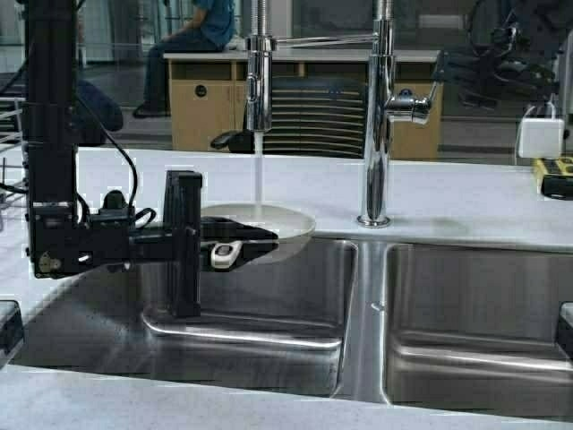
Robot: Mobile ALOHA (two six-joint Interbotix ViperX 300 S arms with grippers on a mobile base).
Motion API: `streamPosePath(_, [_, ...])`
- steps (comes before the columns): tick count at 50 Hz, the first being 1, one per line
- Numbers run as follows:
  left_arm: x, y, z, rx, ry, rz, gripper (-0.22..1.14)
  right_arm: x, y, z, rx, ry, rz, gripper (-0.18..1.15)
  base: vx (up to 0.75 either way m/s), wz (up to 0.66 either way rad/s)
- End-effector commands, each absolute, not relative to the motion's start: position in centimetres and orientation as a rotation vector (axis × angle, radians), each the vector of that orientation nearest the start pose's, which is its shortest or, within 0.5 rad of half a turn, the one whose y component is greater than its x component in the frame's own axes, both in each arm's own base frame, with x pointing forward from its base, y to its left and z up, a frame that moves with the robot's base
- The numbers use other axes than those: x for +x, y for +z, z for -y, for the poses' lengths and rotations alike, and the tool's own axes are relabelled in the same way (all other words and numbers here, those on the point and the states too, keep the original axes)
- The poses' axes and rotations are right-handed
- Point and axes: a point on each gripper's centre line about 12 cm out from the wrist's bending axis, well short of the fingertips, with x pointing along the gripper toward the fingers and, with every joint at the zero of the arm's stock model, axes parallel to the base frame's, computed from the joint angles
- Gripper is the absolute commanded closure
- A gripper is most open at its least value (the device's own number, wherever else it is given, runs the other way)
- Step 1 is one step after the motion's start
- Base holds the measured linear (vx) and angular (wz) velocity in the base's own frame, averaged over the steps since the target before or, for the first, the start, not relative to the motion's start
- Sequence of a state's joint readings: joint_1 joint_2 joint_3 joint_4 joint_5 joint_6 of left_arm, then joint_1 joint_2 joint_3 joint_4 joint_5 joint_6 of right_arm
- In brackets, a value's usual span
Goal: Wash the pan
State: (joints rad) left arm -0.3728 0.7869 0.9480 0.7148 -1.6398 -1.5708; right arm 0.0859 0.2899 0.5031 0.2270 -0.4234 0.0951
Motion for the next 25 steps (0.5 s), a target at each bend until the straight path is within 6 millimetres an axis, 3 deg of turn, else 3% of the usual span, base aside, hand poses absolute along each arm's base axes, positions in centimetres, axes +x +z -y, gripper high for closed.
streamPosePath(1, [25.0,0.3,18.2,-1.456,-0.814,-0.893,0.89,47.5,15.9,-4.5,0.258,-0.021,-0.325,0.90,0.00,0.00])
streamPosePath(12, [25.0,0.2,18.2,-1.456,-0.811,-0.895,0.89,49.2,16.4,-7.9,0.238,0.055,-0.334,0.90,0.00,0.00])
streamPosePath(25, [25.1,0.1,18.2,-1.457,-0.810,-0.894,0.89,49.7,17.7,-11.8,0.057,0.188,-0.347,0.90,0.00,0.00])
